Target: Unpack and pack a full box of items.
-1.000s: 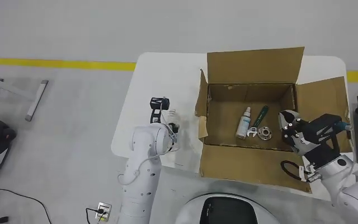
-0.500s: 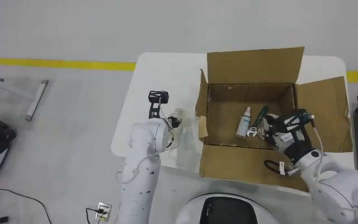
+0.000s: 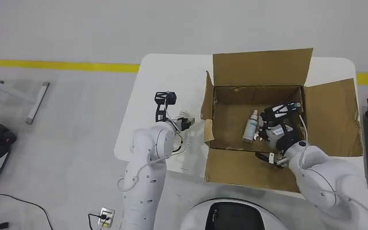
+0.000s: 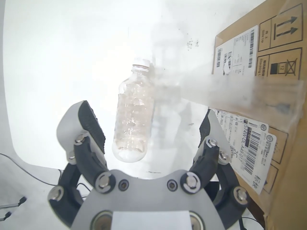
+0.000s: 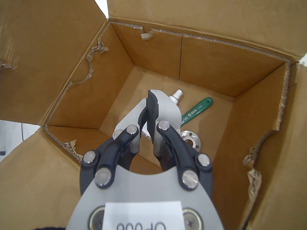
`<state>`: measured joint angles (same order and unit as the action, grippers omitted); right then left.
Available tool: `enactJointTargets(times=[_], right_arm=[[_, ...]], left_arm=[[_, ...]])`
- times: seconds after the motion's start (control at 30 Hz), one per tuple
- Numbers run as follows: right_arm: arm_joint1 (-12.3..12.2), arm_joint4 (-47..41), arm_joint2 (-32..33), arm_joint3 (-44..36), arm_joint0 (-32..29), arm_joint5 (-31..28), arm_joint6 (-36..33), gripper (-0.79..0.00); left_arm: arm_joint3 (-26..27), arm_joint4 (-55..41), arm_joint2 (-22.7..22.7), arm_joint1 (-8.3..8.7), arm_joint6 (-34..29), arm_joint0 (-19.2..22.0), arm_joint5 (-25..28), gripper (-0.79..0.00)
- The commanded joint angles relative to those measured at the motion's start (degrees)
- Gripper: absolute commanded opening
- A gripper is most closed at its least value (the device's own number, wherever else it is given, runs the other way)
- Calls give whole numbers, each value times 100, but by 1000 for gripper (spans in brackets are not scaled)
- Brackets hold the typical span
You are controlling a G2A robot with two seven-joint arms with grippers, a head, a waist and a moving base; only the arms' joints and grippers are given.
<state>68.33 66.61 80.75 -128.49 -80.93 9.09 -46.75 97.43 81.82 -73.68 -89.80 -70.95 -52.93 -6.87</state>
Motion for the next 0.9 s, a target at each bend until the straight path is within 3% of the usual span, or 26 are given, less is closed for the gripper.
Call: enactJointTargets(times=[0.0, 0.2, 0.23, 0.27, 0.3, 0.33, 0.43, 0.47, 0.63, 0.73, 0.8, 0.87], right_arm=[[-6, 46, 21, 60, -35, -88, 14, -785], [56, 194, -113, 44, 141, 916, -460, -785], [72, 225, -197, 131, 241, 1092, -614, -763], [90, 306, -287, 241, 384, 1286, -793, -677], [111, 398, -379, 351, 529, 1513, -918, -699], [129, 557, -499, 480, 673, 1687, -1060, -785], [203, 713, -842, 886, 1109, 2158, -1473, -782], [222, 877, -931, 1039, 1234, 2304, -1540, -693], [338, 841, -1276, 1686, 1712, 2667, -1844, -499], [386, 898, -1417, 2024, 1950, 2662, -1974, -505], [412, 993, -1465, 2201, 2075, 2700, -2022, -419], [442, 988, -1499, 2334, 2153, 2769, -2076, -403]], left_arm=[[16, 25, 4, 3, 97, 9, -33, 0], [16, 25, 4, 3, 97, 9, -33, 0], [16, 25, 4, 3, 97, 9, -33, 0], [16, 25, 4, 3, 97, 9, -33, 0], [16, 25, 4, 3, 97, 9, -33, 0], [16, 25, 4, 3, 97, 9, -33, 0], [16, 25, 4, 3, 97, 9, -33, 0], [16, 25, 4, 3, 97, 9, -33, 0], [16, 25, 4, 3, 97, 9, -33, 0], [16, 25, 4, 3, 97, 9, -33, 0], [16, 25, 4, 3, 97, 9, -33, 0], [16, 25, 4, 3, 97, 9, -33, 0]])
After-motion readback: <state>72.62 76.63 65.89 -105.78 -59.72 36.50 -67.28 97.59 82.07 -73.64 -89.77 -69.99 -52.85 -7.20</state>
